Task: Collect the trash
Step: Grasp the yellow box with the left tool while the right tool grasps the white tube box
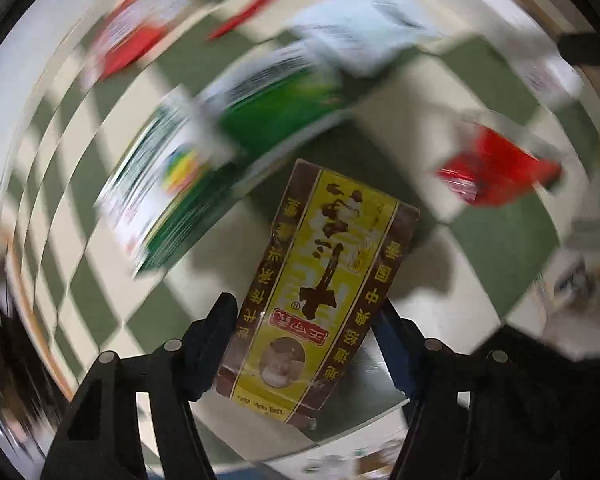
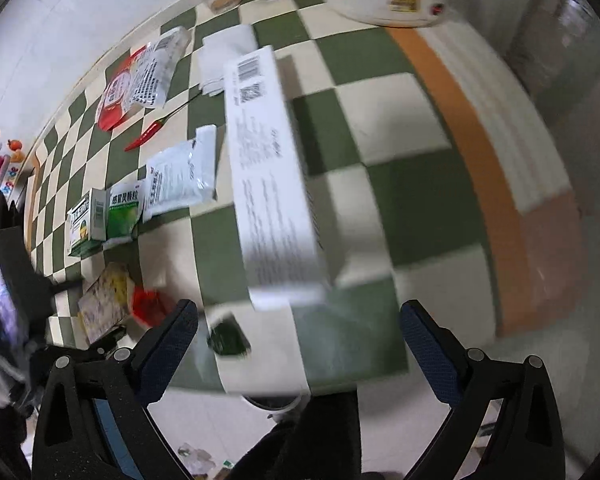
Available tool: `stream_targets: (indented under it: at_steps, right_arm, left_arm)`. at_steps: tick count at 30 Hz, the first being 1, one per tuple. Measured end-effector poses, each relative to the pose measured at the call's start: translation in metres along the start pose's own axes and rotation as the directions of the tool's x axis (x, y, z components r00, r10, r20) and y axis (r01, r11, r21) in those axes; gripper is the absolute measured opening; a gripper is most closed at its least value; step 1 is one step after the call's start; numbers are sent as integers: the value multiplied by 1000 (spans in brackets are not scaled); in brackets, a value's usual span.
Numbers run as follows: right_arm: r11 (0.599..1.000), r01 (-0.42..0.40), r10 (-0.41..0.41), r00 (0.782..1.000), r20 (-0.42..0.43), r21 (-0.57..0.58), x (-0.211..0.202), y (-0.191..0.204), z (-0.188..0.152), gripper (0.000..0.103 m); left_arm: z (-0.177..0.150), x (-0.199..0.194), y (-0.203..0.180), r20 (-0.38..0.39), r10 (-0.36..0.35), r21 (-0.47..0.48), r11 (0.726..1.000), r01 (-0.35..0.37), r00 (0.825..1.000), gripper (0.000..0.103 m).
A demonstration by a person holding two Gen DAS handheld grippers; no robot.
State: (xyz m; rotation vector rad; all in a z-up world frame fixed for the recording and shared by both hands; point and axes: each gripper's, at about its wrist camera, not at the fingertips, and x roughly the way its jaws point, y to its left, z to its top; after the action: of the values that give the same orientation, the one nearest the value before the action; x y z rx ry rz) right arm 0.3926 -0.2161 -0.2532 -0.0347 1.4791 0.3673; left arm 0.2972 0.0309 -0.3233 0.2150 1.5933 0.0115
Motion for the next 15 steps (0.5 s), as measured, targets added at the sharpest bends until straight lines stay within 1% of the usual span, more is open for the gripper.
stream_targets:
  at_steps: [1, 2, 3, 4, 5, 6, 7, 8, 9, 10, 11, 12, 13, 14, 15]
  right_arm:
    - [1000, -1, 1, 1000, 4, -8, 5, 5, 8, 102]
    - [1000, 7, -7, 1000, 12, -18, 10, 11, 17, 101]
    - [1000, 19, -18, 1000, 18, -25, 15, 16, 24, 99]
    - [999, 37, -37, 999, 25, -33, 20, 22, 32, 96]
    - [998, 55, -54, 998, 29, -40, 26, 27, 39, 87]
    - [996, 76, -74, 997, 28, -49, 34, 32, 47, 75]
    - [994, 90, -89, 996, 23, -56, 40, 34, 52, 62]
    - [993, 106, -105, 994, 20, -59, 45, 36, 56, 53]
    - [992, 113, -112, 993, 29, -57, 47, 37, 57, 50]
    - [992, 115, -112, 993, 41, -59, 46, 37, 56, 50]
    - [990, 124, -121, 992, 46, -64, 44, 37, 53, 50]
    - [990, 125, -122, 992, 44, -66, 43, 36, 49, 50]
    - [990, 120, -118, 992, 34, -68, 42, 35, 43, 50]
    - [991, 113, -112, 994, 19, -71, 41, 33, 35, 50]
    - [991, 109, -110, 994, -4, -80, 41, 33, 27, 50]
  left_arm:
    - [-5, 0, 11, -19, -15, -108, 994, 13, 1000, 65]
    - [-9, 1, 23, -46, -19, -218, 976, 8, 999, 65]
    - [-20, 2, 40, -69, -56, -380, 924, 26, 996, 65]
    - [-30, 0, 55, -58, -109, -515, 855, 64, 992, 65]
    - [-41, -2, 68, -41, -140, -618, 781, 85, 989, 65]
    - [-49, -3, 76, -26, -164, -682, 724, 103, 986, 65]
    - [-59, -4, 86, 7, -194, -754, 643, 132, 981, 65]
    - [-64, -5, 91, 23, -210, -786, 601, 147, 978, 65]
    - [-67, -4, 94, 29, -230, -799, 579, 161, 973, 65]
    - [-69, -4, 95, 27, -238, -801, 577, 163, 971, 66]
    - [-69, -6, 94, 27, -224, -794, 587, 158, 974, 66]
    - [-66, -8, 89, 10, -200, -767, 627, 136, 980, 66]
    - [-67, -1, 79, 2, -174, -740, 662, 118, 985, 67]
    - [-67, -5, 75, 1, -140, -711, 696, 99, 990, 67]
    - [-67, -8, 73, -1, -123, -698, 711, 87, 992, 68]
